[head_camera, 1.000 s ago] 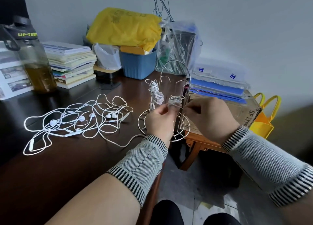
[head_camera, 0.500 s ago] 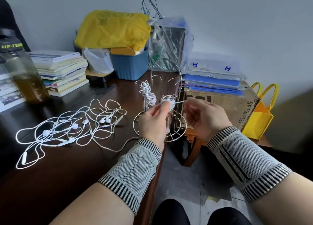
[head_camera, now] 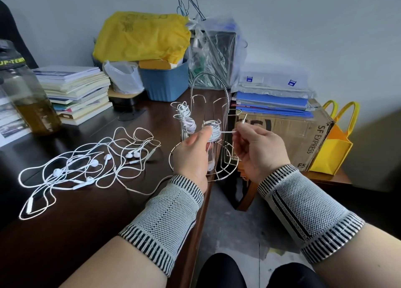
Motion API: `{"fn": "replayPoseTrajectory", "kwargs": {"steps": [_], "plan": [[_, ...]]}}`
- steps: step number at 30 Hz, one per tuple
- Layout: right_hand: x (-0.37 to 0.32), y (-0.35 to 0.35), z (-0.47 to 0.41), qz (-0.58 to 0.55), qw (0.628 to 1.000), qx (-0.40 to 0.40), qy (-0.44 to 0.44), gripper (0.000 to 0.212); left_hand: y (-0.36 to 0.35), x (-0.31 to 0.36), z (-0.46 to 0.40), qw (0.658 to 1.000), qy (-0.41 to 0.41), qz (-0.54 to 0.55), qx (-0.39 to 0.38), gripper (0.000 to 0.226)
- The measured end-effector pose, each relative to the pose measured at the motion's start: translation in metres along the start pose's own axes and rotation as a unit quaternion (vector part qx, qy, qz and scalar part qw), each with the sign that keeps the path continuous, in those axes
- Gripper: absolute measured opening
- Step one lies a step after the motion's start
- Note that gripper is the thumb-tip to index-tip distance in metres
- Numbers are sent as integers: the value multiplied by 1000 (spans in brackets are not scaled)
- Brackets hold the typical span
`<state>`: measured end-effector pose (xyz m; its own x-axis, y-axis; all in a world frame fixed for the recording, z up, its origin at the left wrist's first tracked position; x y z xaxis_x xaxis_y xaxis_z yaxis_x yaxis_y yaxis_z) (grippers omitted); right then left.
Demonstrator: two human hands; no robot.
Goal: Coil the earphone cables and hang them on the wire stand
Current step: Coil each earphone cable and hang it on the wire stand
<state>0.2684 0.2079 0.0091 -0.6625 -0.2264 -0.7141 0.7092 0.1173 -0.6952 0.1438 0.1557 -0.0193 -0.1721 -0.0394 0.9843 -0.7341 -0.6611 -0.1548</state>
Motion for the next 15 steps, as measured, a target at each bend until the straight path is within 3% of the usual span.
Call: {"fn": "replayPoseTrajectory", "kwargs": {"steps": [3, 6, 8, 9, 11, 15], "plan": [[-5, -1, 0, 68, 997, 0, 36, 16, 1, -1, -2, 999, 18, 28, -8, 15], [-12, -3, -1, 98, 992, -10, 84, 16, 0, -3, -5, 999, 18, 37, -8, 27], [-22, -5, 1, 180, 967, -34, 178, 15, -2, -3, -5, 999, 12, 43, -12, 35], [-29, -8, 3, 259, 931, -52, 250, 13, -2, -3, -5, 999, 9, 41, -13, 38], [-39, -23, 12, 409, 822, -100, 384, 8, -2, -3, -5, 999, -6, 32, -11, 42], [-47, -60, 23, 558, 623, -175, 519, 5, -2, -5, -8, 999, -22, 27, -12, 34]]}}
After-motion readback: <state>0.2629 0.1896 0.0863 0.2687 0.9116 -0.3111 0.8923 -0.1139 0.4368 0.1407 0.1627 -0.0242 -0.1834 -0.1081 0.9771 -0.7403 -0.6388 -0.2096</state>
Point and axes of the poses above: each hand's wrist, its own z-axis away from the middle knuckle, its own y-axis out of the back of the hand, x = y × z, the point moved 5 cm from there along -z, towards the middle knuckle, and after that the axes turned 13 degrees about -z, right-handed, at the moved point
